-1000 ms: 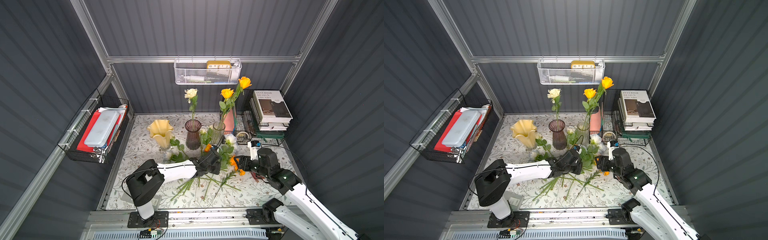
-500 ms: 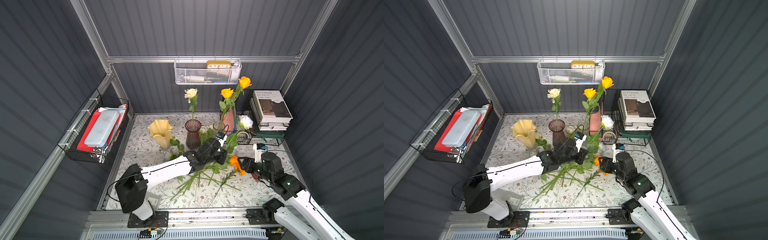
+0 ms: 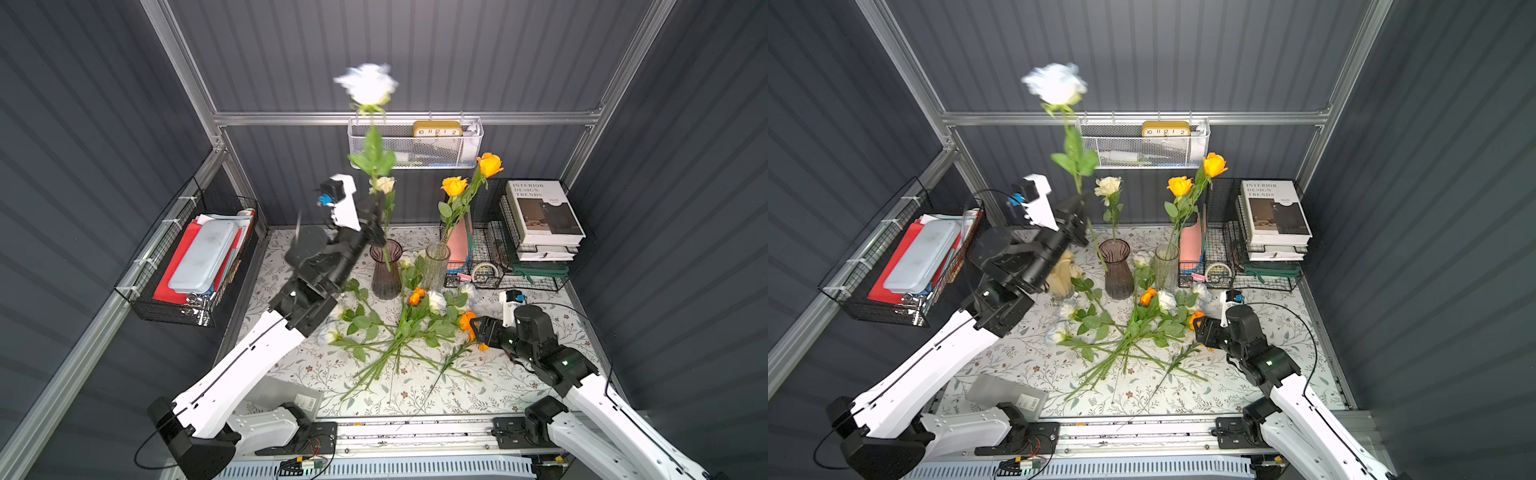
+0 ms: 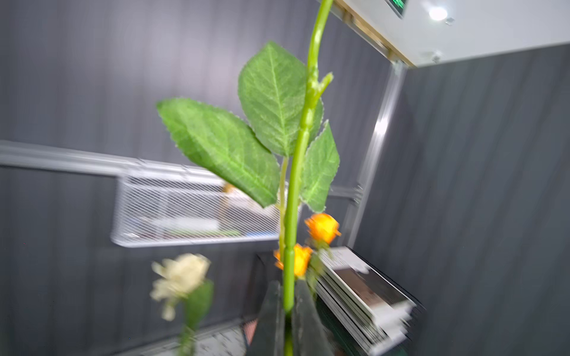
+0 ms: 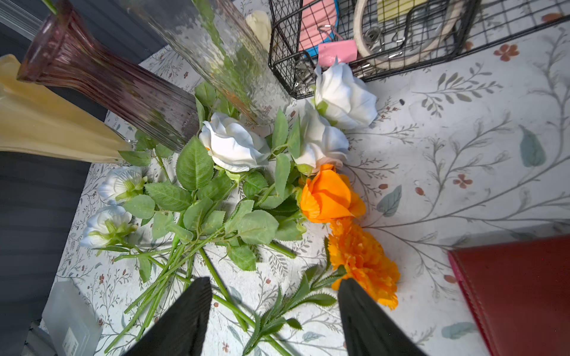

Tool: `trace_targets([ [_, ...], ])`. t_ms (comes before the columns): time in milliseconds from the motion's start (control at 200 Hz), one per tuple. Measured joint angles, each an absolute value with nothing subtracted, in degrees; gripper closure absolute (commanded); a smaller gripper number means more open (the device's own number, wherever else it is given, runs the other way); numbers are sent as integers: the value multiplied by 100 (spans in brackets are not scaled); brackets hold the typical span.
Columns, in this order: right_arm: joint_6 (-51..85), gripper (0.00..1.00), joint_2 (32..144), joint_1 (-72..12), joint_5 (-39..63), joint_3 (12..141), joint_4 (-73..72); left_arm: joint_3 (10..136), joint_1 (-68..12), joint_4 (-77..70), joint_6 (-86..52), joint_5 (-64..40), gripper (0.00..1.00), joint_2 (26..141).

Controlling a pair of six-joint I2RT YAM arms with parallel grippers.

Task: Arrange the flowers in different vases according to their colors
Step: Pick up the flower at the center of the board.

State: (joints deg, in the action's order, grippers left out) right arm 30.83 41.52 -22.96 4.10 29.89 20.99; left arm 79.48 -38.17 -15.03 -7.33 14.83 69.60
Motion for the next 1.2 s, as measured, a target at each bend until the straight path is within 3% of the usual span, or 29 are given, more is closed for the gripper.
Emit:
trace_targets([
  [305, 3087, 30, 4327, -2296, 576, 2919, 1769, 7575, -1874, -2187, -519, 1245, 100, 7288],
  [480, 3085, 30, 4397, -2296, 624, 2794, 1712, 7387, -1378, -2582, -395, 985, 100, 7478],
  [896, 3100, 30, 4560, -2296, 642, 2764, 1522, 7234, -1245, -3605, -596, -226, 100, 7999],
  [1201, 3103, 30, 4563, -2296, 637, 2729, 1463, 7218, -1752, -4508, -1155, -1052, 100, 8796],
])
